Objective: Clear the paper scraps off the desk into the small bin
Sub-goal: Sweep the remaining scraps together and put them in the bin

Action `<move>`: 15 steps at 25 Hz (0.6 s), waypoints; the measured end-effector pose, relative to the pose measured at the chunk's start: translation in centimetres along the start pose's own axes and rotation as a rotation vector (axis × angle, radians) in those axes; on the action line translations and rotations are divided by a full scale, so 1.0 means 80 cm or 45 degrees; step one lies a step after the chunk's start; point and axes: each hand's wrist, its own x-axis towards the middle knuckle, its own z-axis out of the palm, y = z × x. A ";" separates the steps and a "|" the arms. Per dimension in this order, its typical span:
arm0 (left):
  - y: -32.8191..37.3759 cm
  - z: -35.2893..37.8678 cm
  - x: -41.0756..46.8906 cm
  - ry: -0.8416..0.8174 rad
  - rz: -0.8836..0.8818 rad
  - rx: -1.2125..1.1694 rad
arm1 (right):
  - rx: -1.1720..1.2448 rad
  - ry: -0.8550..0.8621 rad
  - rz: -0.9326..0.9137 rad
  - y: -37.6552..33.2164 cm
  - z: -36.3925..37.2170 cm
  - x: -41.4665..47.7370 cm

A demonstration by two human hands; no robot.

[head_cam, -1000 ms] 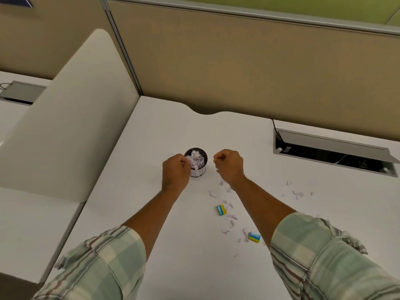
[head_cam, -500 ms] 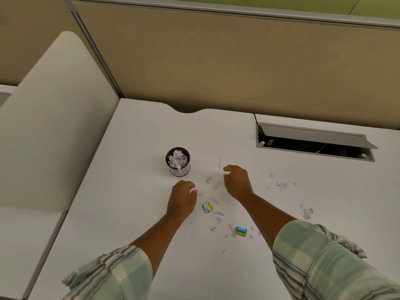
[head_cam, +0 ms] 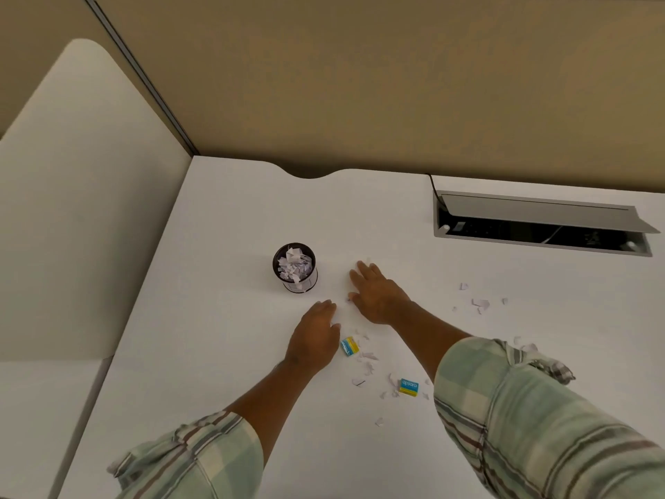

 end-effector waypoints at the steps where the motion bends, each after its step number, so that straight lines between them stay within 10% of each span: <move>1: -0.001 0.005 -0.002 -0.003 0.006 0.023 | -0.040 0.004 -0.036 -0.002 0.007 -0.003; 15: 0.003 0.073 -0.087 -0.095 0.166 0.144 | -0.068 0.091 -0.118 0.027 0.110 -0.146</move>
